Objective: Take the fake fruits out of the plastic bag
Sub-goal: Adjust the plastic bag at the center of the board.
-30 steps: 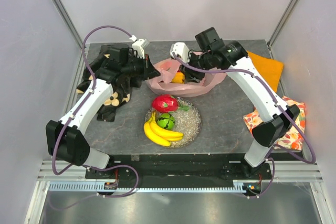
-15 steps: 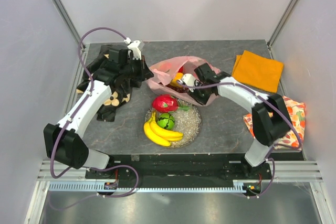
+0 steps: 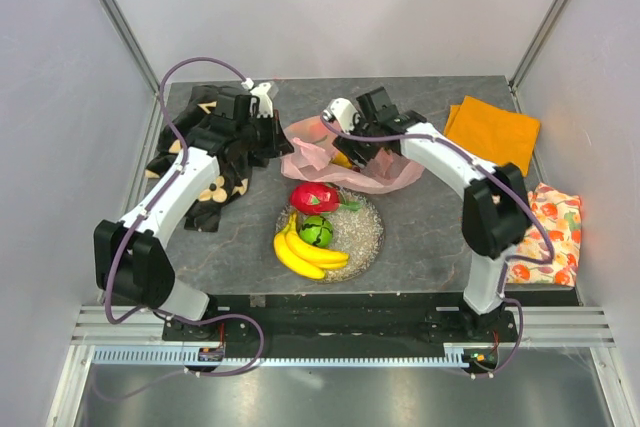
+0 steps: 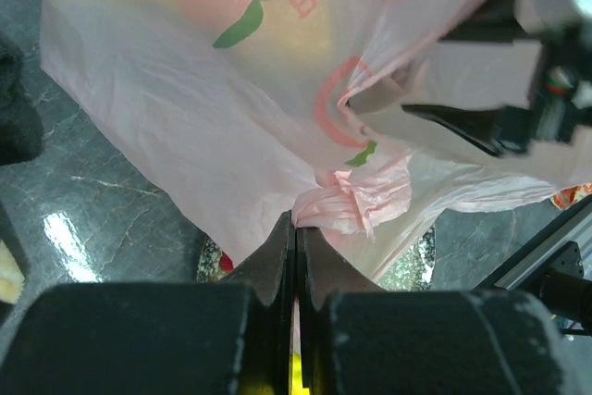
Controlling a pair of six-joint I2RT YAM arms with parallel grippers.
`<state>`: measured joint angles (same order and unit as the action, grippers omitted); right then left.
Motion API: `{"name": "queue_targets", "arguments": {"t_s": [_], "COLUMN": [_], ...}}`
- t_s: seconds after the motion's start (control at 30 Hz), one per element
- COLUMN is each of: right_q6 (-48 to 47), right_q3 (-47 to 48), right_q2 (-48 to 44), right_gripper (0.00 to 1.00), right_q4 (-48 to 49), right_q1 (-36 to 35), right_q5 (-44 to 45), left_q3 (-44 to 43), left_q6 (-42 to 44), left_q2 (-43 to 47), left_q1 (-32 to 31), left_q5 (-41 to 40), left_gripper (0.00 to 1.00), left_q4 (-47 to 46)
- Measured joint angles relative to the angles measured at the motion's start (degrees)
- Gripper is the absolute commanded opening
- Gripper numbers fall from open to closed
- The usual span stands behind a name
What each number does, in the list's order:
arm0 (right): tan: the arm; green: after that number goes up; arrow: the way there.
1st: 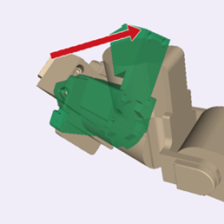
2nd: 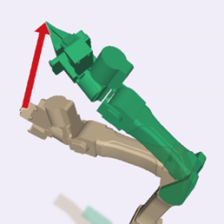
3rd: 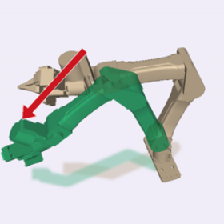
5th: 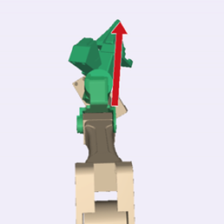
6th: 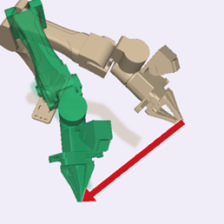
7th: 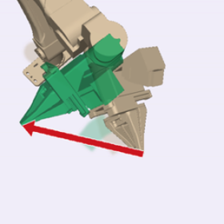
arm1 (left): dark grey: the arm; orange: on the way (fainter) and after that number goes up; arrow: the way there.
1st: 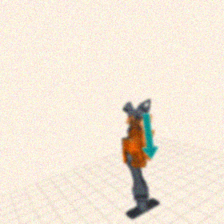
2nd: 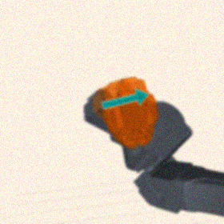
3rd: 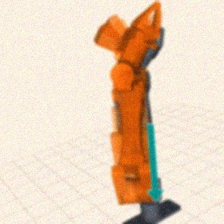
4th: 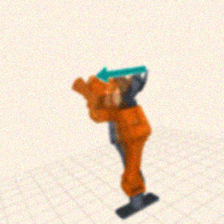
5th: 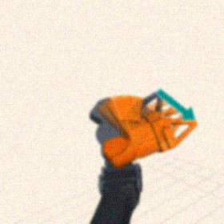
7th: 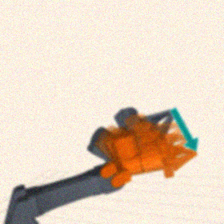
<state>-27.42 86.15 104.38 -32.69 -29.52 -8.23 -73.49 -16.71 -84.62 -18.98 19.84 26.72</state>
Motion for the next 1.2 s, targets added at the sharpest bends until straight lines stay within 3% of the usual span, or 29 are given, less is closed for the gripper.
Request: {"name": "queue_targets", "arguments": {"t_s": [0.1,0.13,0.2,0.5,0.77,0.87,1.1,1.2], "right_q6": [0.9,1.1,1.5,3.3,3.2,3.3,-2.1,-8.1], "right_q3": [7.5,9.2,12.3,23.2,26.7,26.7,24.6,22.1], "right_q2": [8.1,9.9,14.0,21.8,23.2,23.2,19.4,16.2], "right_gripper": [0.77,0.91,0.98,0.98,0.98,0.95,0.66,0.61], "right_q4": [0.7,0.6,0.3,-4.2,-7.5,-8.9,-11.7,-13.4], "right_q1": [0.1,0.1,0.3,0.6,0.7,0.7,2.6,3.8], "right_q5": [0.3,0.2,-0.2,-1.9,-2.5,-2.7,-6.4,-7.3], "left_q3": [0.0,-0.1,-0.2,-0.2,-0.3,-0.3,-0.7,-0.7], "left_q6": [0.0,0.0,0.1,0.3,0.3,0.3,2.2,3.6], "left_q2": [-0.4,-0.4,-0.4,-0.4,-0.4,-0.4,-0.4,-0.4], "left_q1": [0.0,0.0,0.0,0.0,0.0,0.0,0.0,0.0], "left_q5": [0.3,0.4,1.0,3.2,4.5,4.8,6.2,6.4], "left_gripper": [0.01,0.02,0.02,0.01,0.02,0.02,0.02,0.02], "left_q4": [0.1,0.0,-0.2,-0.8,-1.4,-1.6,-1.5,-1.5]}}
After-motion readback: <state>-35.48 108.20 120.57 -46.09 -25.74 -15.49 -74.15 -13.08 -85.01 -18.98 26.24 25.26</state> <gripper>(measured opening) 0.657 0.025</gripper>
